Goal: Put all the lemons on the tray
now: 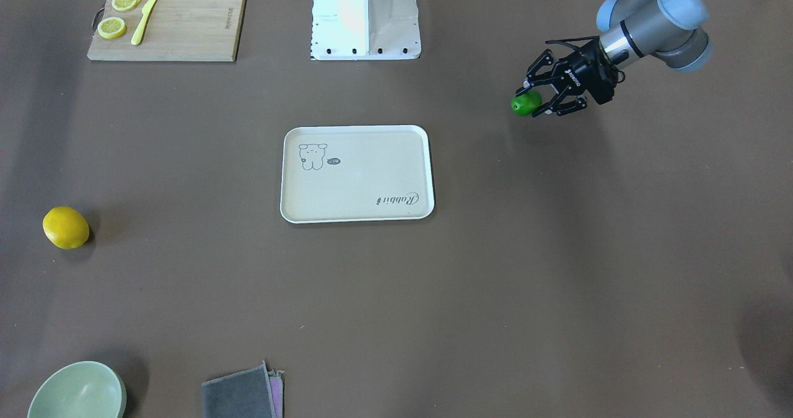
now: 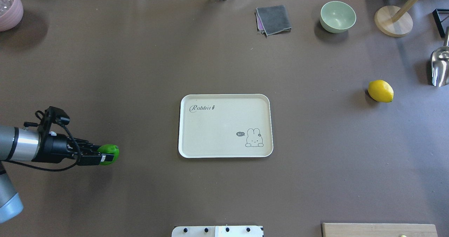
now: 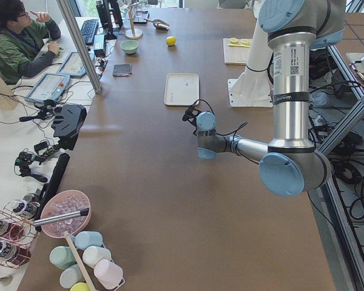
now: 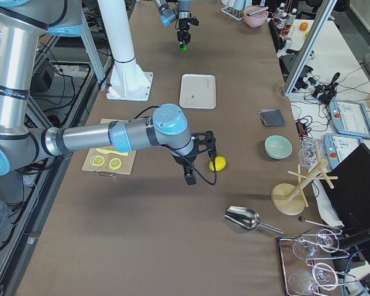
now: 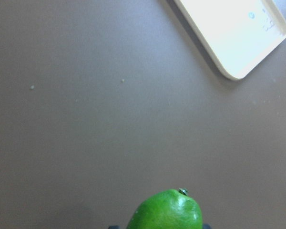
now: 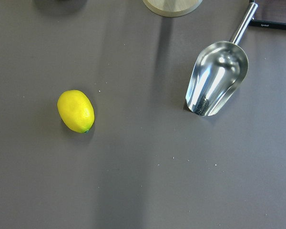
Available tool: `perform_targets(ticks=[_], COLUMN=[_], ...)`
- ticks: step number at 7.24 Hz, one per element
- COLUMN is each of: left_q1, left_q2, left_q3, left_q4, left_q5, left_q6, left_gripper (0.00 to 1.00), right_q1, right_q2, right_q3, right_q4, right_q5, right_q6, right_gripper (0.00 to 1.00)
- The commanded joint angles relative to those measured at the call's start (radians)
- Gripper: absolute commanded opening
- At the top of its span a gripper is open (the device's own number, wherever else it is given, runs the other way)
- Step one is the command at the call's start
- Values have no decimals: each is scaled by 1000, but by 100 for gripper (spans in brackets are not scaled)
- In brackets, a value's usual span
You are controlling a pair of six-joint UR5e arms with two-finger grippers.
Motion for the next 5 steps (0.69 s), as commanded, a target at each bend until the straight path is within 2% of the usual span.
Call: perform_targets(ticks=[1,3,4,5], left_q1=[2,10,12,27], left_q2=[-175,-357,-433,-485], left_q3=[1,22,56,111], left_q4=[152,368,442,450], left_q5=[91,176,207,255], left_q6=[-80,-135,-144,-155], left_gripper=[0,0,0,0], right_q1=[0,-1,-1,-1], right_q2=[0,-2,-2,-2], right_q3=[0,-2,-2,-2], right_q4=[-2,-2,-2,-2], right_q5=[0,0,0,0], right_q6=[0,0,0,2], right_gripper=[100,100,100,100])
